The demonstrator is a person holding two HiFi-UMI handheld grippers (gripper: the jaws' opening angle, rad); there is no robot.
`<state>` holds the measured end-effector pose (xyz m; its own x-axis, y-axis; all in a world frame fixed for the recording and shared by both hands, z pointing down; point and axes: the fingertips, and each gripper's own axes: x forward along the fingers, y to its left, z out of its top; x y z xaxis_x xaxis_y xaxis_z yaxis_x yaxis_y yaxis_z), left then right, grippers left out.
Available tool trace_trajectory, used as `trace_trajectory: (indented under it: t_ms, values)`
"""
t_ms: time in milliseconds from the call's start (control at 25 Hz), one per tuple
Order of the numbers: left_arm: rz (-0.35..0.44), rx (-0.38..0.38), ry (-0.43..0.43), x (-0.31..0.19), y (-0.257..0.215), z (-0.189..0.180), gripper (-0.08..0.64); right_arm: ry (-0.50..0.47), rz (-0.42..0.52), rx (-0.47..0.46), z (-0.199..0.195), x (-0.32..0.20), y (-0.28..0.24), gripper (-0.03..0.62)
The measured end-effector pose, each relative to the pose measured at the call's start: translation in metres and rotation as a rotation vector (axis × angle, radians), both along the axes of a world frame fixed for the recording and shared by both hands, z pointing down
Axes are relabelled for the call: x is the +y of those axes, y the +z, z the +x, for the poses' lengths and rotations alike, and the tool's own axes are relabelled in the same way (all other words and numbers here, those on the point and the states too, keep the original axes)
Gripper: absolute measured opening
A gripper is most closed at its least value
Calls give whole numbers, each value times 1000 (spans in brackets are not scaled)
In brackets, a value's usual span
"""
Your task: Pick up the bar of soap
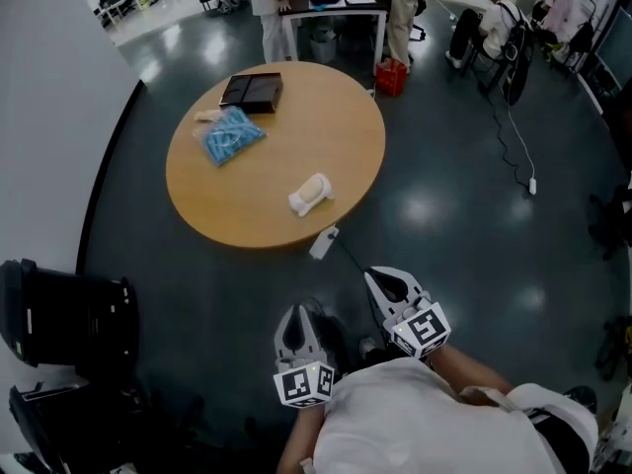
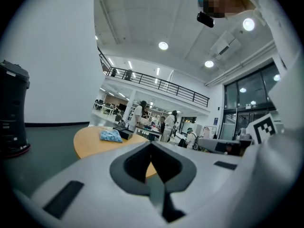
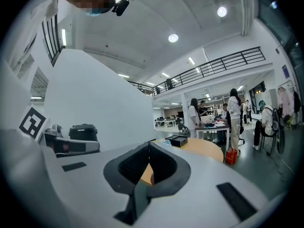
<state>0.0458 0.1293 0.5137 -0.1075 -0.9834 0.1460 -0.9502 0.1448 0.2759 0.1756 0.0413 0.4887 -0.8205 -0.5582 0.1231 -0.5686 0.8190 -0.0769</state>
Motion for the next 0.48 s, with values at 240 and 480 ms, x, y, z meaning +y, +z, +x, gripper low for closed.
trace_trajectory:
  t_ms: [240,480]
  values:
    - [53,-2,87,-94,-1,-60,6,32,42,28,-58,-80,5,14]
    - [98,-16,167,-170,-21,-116,6,33,116,88,-120,-143,-9,14]
